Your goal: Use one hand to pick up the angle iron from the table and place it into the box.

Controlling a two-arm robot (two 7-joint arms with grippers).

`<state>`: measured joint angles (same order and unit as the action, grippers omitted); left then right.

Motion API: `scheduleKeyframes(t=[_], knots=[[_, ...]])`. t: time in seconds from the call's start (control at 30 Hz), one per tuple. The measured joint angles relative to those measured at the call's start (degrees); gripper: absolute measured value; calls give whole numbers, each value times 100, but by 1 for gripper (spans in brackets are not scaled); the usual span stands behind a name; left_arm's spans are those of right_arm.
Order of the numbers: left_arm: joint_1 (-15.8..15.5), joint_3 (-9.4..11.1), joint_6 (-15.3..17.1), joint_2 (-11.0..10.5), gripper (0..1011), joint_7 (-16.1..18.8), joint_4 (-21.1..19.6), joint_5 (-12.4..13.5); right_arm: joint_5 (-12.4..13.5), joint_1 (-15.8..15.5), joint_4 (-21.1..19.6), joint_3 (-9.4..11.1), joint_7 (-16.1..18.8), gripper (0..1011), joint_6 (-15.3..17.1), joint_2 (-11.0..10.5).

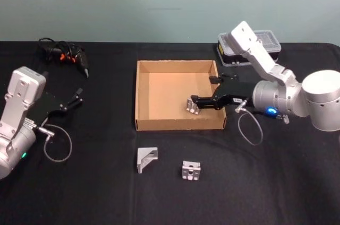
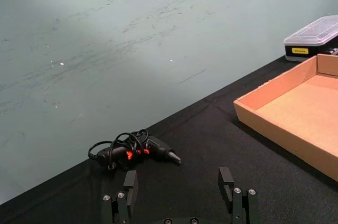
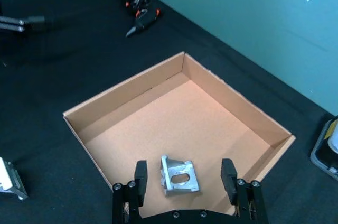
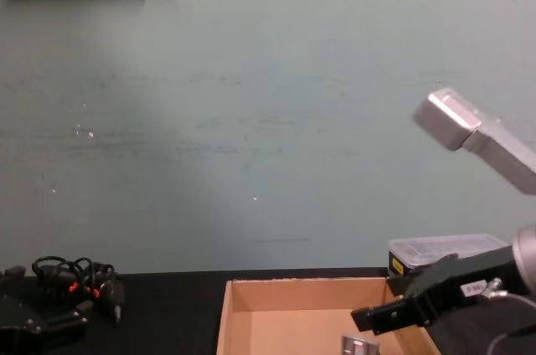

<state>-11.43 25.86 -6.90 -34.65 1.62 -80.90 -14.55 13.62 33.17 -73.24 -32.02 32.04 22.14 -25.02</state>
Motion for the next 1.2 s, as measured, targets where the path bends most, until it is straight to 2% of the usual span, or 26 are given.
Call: scheduleKeyframes(t=[0.2, 0.43, 0.47, 0.57, 0.7, 0.77, 1.03, 1.1, 1.2], knots=[[0, 0, 0, 0, 1000, 0, 0, 0, 228, -273, -477, 251, -12, 1003, -83, -233], [0, 0, 0, 0, 1000, 0, 0, 0, 471, -585, -1189, 398, 181, 1000, -172, -716], [0, 0, 0, 0, 1000, 0, 0, 0, 471, -585, -1189, 398, 181, 1000, -172, -716], [0, 0, 0, 0, 1000, 0, 0, 0, 565, -691, -1525, 403, 350, 1000, -206, -999], [0, 0, 0, 0, 1000, 0, 0, 0, 598, -753, -1780, 323, 573, 1000, -234, -1259], [0, 0, 0, 0, 1000, 0, 0, 0, 616, -813, -2001, 216, 797, 1000, -292, -1497], [0, 0, 0, 0, 1000, 0, 0, 0, 628, -909, -2361, -26, 1120, 1000, -354, -1894], [0, 0, 0, 0, 1000, 0, 0, 0, 626, -912, -2467, -142, 1238, 1000, -354, -2013], [0, 0, 0, 0, 1000, 0, 0, 0, 623, -910, -2529, -232, 1323, 1000, -353, -2086]])
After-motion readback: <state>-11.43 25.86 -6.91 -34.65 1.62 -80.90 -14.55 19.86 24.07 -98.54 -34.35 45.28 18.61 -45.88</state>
